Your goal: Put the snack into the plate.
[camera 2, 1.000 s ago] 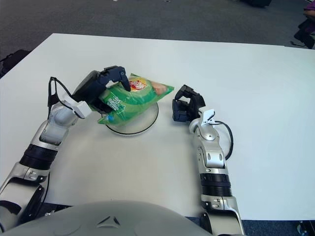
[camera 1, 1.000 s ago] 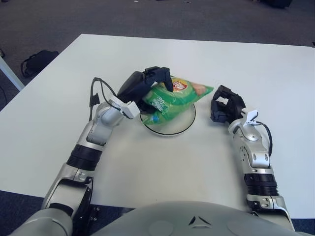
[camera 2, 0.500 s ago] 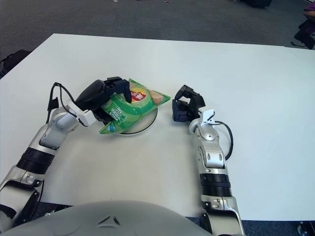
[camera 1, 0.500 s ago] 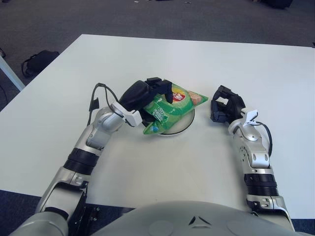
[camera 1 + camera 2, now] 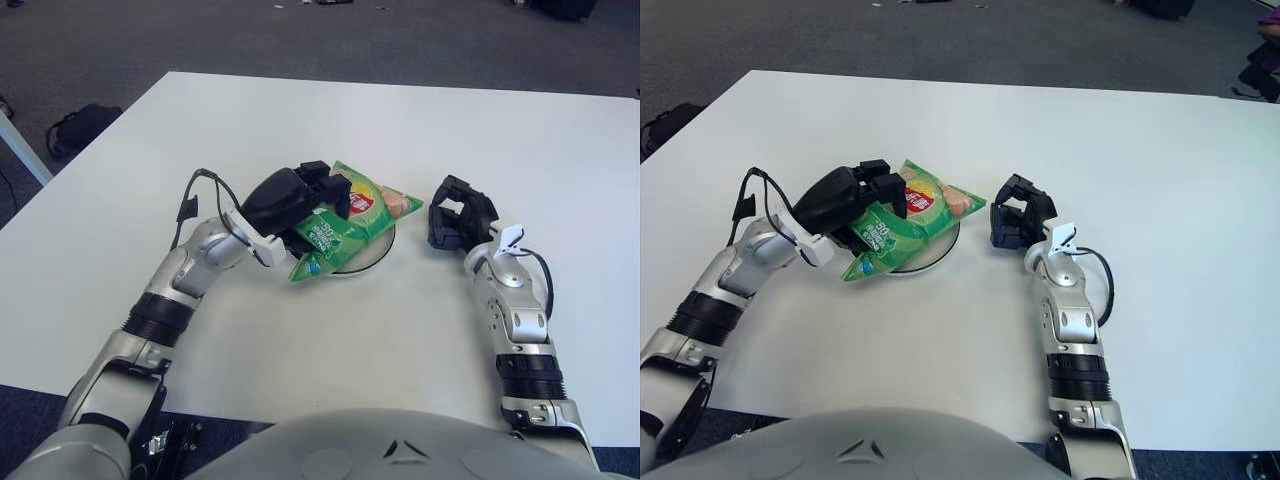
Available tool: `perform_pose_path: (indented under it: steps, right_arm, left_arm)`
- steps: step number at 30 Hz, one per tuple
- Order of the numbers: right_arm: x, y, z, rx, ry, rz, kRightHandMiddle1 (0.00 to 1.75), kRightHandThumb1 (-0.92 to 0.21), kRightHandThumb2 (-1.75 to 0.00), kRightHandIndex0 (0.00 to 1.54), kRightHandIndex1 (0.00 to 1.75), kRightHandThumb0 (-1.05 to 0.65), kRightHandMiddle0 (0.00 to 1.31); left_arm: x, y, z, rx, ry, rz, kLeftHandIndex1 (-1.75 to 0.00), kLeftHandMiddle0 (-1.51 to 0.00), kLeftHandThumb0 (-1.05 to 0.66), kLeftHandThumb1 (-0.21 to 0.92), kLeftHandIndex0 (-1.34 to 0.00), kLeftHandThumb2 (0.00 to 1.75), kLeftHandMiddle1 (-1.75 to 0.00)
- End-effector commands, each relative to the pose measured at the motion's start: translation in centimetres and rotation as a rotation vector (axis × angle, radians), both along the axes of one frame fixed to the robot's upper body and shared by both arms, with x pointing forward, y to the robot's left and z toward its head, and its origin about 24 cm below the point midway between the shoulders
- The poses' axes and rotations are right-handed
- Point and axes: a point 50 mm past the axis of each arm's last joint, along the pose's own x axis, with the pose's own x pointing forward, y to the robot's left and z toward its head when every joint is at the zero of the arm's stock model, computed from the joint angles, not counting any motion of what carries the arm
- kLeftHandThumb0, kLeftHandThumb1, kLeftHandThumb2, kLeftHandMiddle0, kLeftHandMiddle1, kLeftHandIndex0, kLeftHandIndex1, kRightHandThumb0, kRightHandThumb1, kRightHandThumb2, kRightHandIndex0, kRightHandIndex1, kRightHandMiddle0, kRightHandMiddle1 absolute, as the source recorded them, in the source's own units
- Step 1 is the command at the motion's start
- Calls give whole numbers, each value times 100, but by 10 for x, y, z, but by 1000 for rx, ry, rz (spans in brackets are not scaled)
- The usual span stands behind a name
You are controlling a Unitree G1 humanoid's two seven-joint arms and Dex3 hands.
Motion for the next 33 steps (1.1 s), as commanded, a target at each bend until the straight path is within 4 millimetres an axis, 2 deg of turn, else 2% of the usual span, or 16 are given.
perform_pose_path:
  steps: [1, 4, 6, 7, 8, 10, 13, 14, 16, 18, 19, 21, 24, 26, 28, 33]
  right_arm:
    - [-14, -5, -30, -7, 154, -15, 175, -26, -138, 112, 175, -50, 66]
    - [-14, -5, -31, -8, 155, -16, 175, -26, -138, 112, 175, -50, 66]
    - [-13, -5, -31, -10, 157, -18, 175, -26, -138, 112, 175, -50, 66]
    - [-13, -5, -31, -11, 157, -18, 175, -27, -137, 111, 175, -50, 66]
    - [-13, -5, -31, -12, 157, -18, 175, -27, -137, 111, 175, -50, 65]
    - [-13, -5, -31, -13, 156, -18, 175, -27, -137, 110, 175, -50, 65]
    - [-13, -5, -31, -13, 156, -17, 175, -27, -136, 110, 175, -50, 65]
    - [-13, -4, -32, -11, 156, -16, 175, -27, -136, 110, 175, -50, 65]
    - [-13, -4, -32, -8, 155, -15, 175, -27, -136, 110, 175, -50, 65]
    - [-12, -5, -32, -6, 155, -15, 175, -28, -136, 110, 175, -50, 65]
    - [-12, -5, -32, -6, 155, -15, 175, -28, -136, 110, 175, -50, 65]
    - [-12, -4, -32, -6, 155, -14, 175, -28, -136, 110, 175, -50, 65]
    - [-12, -4, -32, -7, 156, -14, 175, -28, -136, 110, 175, -50, 65]
    - [-12, -4, -32, -8, 156, -14, 175, -28, -136, 110, 175, -50, 64]
    - [-12, -4, -32, -9, 156, -14, 175, -28, -136, 110, 175, -50, 64]
    - [-11, -4, -32, -7, 154, -13, 175, -28, -136, 111, 175, -50, 64]
  left_arm:
    - [-3, 4, -24, 155, 19, 5, -175, -86, 0, -4, -66, 172, -175]
    - [-3, 3, -23, 179, -1, -8, -175, -85, 0, -3, -65, 171, -175]
    - [-3, 3, -23, 224, 5, -19, -167, -88, 0, -6, -71, 172, -175]
    - [-3, 4, -23, 247, 12, -24, -158, -80, -1, 6, -68, 156, -175]
    - [-4, 4, -23, 270, 30, -30, -154, -77, -1, 10, -66, 150, -175]
    - [-4, 4, -22, 301, 51, -38, -146, -58, -1, 35, -56, 118, -175]
    - [-6, 5, -21, 331, 66, -44, -152, -37, -1, 63, -37, 86, -175]
    - [-7, 6, -20, 342, 74, -42, -153, -35, -1, 66, -34, 82, -175]
    - [-9, 7, -19, 353, 92, -37, -132, -17, -32, 56, -14, 82, -158]
    - [-12, 10, -14, 355, 110, -35, -112, -12, -46, 55, -7, 79, -127]
    - [-15, 11, -12, 357, 118, -36, -103, -10, -51, 55, -6, 78, -112]
    - [-21, 16, 4, 350, 134, -49, -71, -6, -63, 58, -2, 71, -58]
    - [-25, 18, 13, 341, 176, -69, -46, -2, -72, 61, -1, 65, -23]
    - [-25, 18, 13, 331, 217, -80, -33, -1, -77, 64, 0, 60, -12]
    - [-24, 19, 14, 322, 246, -87, -17, 0, -88, 76, 0, 44, -5]
    - [-24, 21, 18, 283, 244, -90, -3, 0, -101, 89, 0, 28, -1]
